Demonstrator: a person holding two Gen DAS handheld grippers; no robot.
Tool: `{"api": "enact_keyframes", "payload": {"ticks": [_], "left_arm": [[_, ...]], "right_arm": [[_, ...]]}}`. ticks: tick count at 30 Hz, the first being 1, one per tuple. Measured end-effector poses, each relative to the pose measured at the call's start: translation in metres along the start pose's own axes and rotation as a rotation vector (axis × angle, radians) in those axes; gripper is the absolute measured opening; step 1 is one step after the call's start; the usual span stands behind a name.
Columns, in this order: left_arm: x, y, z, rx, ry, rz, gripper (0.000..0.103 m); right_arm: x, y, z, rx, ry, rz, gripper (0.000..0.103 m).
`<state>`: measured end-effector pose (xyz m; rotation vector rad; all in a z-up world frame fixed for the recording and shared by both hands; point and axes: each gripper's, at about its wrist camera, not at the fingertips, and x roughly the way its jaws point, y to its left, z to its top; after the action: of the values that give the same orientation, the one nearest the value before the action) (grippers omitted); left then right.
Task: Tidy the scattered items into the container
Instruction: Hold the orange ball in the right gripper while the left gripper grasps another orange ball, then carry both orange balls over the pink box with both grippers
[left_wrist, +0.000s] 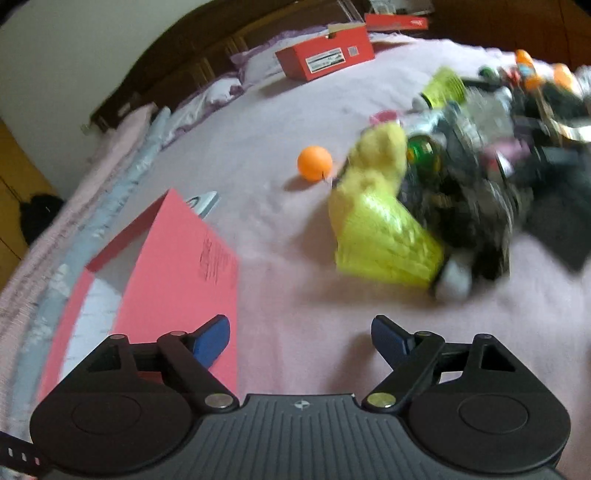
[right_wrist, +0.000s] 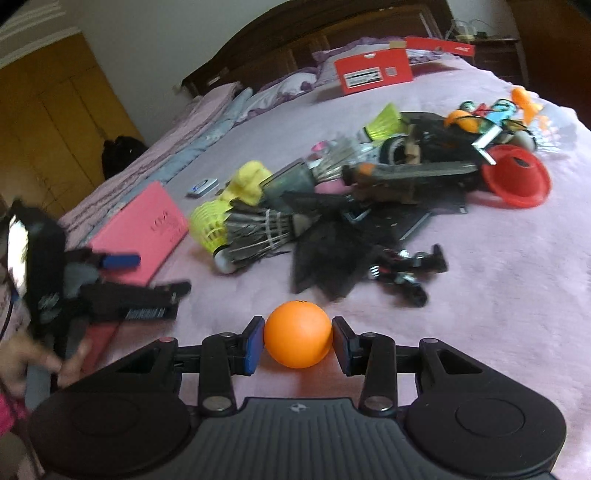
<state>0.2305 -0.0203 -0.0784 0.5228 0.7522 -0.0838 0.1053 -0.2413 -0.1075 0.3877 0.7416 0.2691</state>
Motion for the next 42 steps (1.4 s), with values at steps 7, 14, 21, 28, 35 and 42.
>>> {"api": "enact_keyframes", "payload": {"ticks": [7, 14, 21, 28, 35, 42], "left_arm": [[0.023, 0.028, 0.074, -0.208, -0.051, -0.061, 0.099], [0.070, 0.059, 0.138, -0.334, -0.021, -0.133, 0.095], [0.152, 0.043, 0.160, -0.334, 0.187, -0.178, 0.078], [0.171, 0.040, 0.149, -0.407, 0.262, -0.271, 0.040], [0.151, 0.046, 0.140, -0.414, 0.203, -0.294, 0.040], [0.067, 0.048, 0.121, -0.368, 0.099, -0.307, 0.040]], "right_arm": [[0.006, 0.000, -0.003, -0.002, 0.009, -0.001, 0.042], [0.010, -0.001, -0.006, -0.005, 0.009, 0.007, 0.042], [0.015, -0.001, -0.005, 0.002, 0.003, 0.011, 0.042], [0.016, -0.005, -0.001, 0.033, 0.009, 0.029, 0.042], [0.017, -0.003, -0.002, 0.031, 0.005, 0.024, 0.042], [0.009, 0.002, 0.001, 0.031, 0.000, 0.020, 0.042]]}}
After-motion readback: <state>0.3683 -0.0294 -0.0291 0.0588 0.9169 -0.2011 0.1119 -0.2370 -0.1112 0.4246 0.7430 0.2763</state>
